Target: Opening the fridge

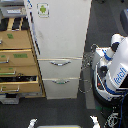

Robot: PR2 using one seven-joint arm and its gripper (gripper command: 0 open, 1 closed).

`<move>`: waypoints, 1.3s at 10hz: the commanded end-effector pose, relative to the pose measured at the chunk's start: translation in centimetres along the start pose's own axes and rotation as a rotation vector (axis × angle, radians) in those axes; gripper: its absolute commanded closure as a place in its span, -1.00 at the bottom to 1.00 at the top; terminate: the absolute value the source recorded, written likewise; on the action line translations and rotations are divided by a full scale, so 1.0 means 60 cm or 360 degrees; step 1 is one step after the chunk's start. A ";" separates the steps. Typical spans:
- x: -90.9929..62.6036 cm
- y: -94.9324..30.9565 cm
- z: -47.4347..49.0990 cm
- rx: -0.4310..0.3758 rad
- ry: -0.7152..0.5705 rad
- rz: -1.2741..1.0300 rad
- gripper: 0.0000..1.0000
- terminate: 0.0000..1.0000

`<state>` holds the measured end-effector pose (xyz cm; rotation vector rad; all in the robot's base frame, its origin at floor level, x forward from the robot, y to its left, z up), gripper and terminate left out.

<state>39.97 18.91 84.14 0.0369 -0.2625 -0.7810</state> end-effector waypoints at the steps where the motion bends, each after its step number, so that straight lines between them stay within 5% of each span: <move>1: 0.023 0.015 -0.002 -0.0076 0.0029 0.0048 -1.00 -1.00; 7: 0.189 0.031 0.003 -0.0228 -0.0045 -0.0056 -1.00 -1.00; 13: 0.334 0.131 0.019 -0.0119 -0.0049 0.0123 -1.00 -1.00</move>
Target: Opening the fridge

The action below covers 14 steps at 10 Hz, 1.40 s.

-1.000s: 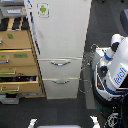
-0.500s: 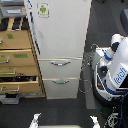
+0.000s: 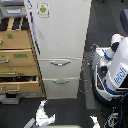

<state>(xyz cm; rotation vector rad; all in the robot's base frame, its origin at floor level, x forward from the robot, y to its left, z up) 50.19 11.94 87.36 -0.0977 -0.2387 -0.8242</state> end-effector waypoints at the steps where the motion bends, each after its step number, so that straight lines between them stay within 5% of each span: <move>1: 0.133 0.105 0.030 0.0098 -0.0002 0.0210 -1.00 -1.00; 9: 0.269 0.303 0.099 0.0410 0.0169 0.0744 -1.00 -1.00; 14: 0.332 0.356 0.135 0.0335 0.0153 0.0852 -1.00 -1.00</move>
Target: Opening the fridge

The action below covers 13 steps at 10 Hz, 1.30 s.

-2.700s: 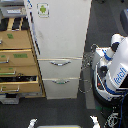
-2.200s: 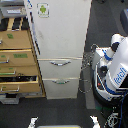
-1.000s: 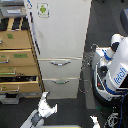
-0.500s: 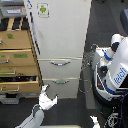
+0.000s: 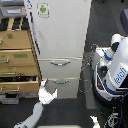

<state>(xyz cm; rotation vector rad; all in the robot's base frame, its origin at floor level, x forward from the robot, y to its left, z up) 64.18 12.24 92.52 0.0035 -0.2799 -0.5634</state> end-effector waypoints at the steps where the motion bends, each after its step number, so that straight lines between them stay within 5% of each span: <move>1: 0.221 0.154 0.065 0.0118 0.0179 0.0499 -1.00 -1.00; 13: 0.225 0.355 0.110 0.0304 0.0249 0.0632 -1.00 -1.00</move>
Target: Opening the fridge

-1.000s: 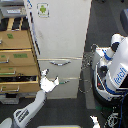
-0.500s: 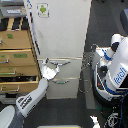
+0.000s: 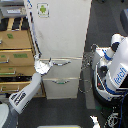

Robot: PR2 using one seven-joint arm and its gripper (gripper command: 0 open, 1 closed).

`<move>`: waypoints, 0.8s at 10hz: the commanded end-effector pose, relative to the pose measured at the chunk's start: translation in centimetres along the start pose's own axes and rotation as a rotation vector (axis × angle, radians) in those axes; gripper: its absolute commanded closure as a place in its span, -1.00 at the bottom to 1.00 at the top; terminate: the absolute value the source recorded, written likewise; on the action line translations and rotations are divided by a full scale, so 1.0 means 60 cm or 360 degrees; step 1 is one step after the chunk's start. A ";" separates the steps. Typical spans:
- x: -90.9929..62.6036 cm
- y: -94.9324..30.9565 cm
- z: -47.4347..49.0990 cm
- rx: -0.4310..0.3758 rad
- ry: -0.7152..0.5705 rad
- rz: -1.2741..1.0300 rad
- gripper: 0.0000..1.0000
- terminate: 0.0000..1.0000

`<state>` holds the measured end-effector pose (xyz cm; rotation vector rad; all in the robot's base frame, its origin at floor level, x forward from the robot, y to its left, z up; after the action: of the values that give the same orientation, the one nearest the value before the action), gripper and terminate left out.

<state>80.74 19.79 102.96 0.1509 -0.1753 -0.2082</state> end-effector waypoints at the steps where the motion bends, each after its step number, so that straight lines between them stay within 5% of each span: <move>1: 0.082 0.089 0.002 0.0031 0.0008 0.0156 -1.00 -1.00; 8: 0.100 0.144 -0.009 0.0124 0.0013 0.0171 -1.00 -1.00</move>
<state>86.88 24.40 104.46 0.1706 -0.1649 -0.1058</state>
